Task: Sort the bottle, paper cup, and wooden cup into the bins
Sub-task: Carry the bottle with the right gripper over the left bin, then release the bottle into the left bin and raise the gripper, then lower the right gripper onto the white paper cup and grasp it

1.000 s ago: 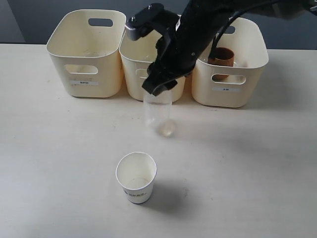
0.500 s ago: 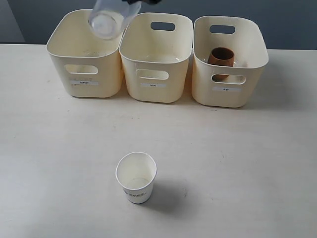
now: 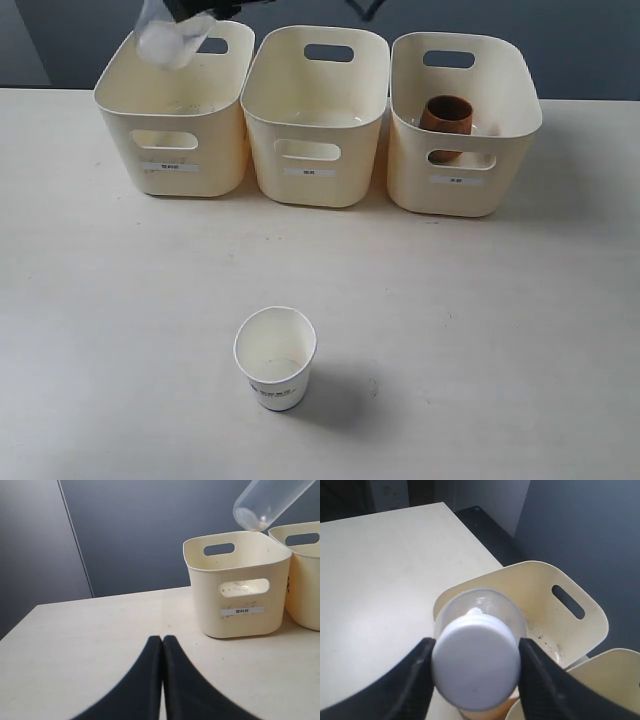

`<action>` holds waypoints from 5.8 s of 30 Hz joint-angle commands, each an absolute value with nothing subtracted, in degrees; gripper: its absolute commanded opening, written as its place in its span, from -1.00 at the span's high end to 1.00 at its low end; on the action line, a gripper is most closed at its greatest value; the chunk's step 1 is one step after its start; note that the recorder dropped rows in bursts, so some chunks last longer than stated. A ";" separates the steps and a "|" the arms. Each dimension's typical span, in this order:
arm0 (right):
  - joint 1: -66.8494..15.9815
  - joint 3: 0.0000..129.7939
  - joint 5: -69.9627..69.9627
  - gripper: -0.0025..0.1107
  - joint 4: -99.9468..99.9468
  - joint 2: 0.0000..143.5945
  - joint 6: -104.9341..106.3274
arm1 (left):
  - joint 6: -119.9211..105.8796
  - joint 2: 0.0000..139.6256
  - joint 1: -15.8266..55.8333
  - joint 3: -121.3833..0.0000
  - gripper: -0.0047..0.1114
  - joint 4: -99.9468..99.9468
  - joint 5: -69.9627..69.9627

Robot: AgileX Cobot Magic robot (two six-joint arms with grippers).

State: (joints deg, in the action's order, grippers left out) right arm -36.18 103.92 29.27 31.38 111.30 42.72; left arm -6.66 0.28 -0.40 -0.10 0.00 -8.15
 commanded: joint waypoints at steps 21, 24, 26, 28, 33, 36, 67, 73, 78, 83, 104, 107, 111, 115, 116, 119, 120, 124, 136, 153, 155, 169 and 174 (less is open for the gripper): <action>-36.06 126.53 29.40 0.97 19.84 138.66 33.07 | -6.58 0.00 -0.43 0.00 0.92 0.00 -7.74; -36.06 126.53 29.90 0.97 18.05 138.74 30.90 | -6.58 0.00 -0.43 0.00 0.92 0.00 -7.74; -36.06 126.53 30.64 0.97 15.86 138.74 28.57 | -6.58 0.00 -0.43 0.00 0.92 0.00 -7.74; -36.06 126.53 31.32 0.97 14.59 138.74 28.02 | -6.58 0.00 -0.43 0.00 0.92 0.00 -7.74; -36.06 126.53 32.51 0.97 14.01 138.74 27.40 | -6.58 0.00 -0.43 0.00 0.92 0.00 -7.74; -36.06 126.53 33.19 0.97 13.75 138.79 27.29 | -6.58 0.00 -0.43 0.00 0.92 0.00 -7.74; -36.06 126.53 33.23 0.10 13.51 138.88 25.72 | -6.58 0.00 -0.43 0.00 0.92 0.00 -7.74; -36.06 126.53 33.23 0.01 13.64 138.53 25.72 | -6.58 0.00 -0.43 0.00 0.92 0.00 -7.74; -36.06 126.53 33.70 0.02 15.01 136.67 25.72 | -6.58 0.00 -0.43 0.00 0.92 0.00 -7.74; -36.06 126.53 37.30 0.02 15.06 134.47 25.72 | -6.58 0.00 -0.43 0.00 0.92 0.00 -7.74; -42.98 126.53 69.96 0.02 13.14 112.76 25.72 | -6.58 0.00 -0.43 0.00 0.92 0.00 -7.74; -44.42 125.05 69.96 0.02 12.84 108.96 22.95 | -6.58 0.00 -0.43 0.00 0.92 0.00 -7.74; -47.35 124.28 69.96 0.02 13.34 105.58 23.09 | -6.58 0.00 -0.43 0.00 0.92 0.00 -7.74; -51.00 124.19 69.96 0.02 13.34 104.46 22.94 | -6.58 0.00 -0.43 0.00 0.92 0.00 -7.74; -52.21 123.92 69.96 0.02 13.17 104.46 22.53 | -6.58 0.00 -0.43 0.00 0.92 0.00 -7.74; -56.35 120.37 69.96 0.02 10.03 103.91 22.29 | -6.58 0.00 -0.43 0.00 0.92 0.00 -7.74; -57.69 118.10 69.96 0.02 7.55 103.73 22.29 | -6.58 0.00 -0.43 0.00 0.92 0.00 -7.74; -62.56 108.16 69.96 0.02 0.00 102.14 22.25 | -6.58 0.00 -0.43 0.00 0.92 0.00 -7.74; -62.32 88.16 69.96 0.02 3.14 101.73 22.03 | -6.58 0.00 -0.43 0.00 0.92 0.00 -7.74; -62.32 80.18 68.85 0.02 2.84 102.64 25.49 | -6.58 0.00 -0.43 0.00 0.92 0.00 -7.74; -62.32 79.95 67.24 0.02 2.60 103.61 25.49 | -6.58 0.00 -0.43 0.00 0.92 0.00 -7.74; -62.32 79.95 62.39 0.02 -2.48 108.94 25.49 | -6.58 0.00 -0.43 0.00 0.92 0.00 -7.74; -62.32 79.95 61.12 0.02 -2.48 110.17 25.49 | -6.58 0.00 -0.43 0.00 0.92 0.00 -7.74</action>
State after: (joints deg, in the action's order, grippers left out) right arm -62.63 80.41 62.12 -2.11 109.84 25.07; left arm -6.66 0.28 -0.40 -0.10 0.00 -8.15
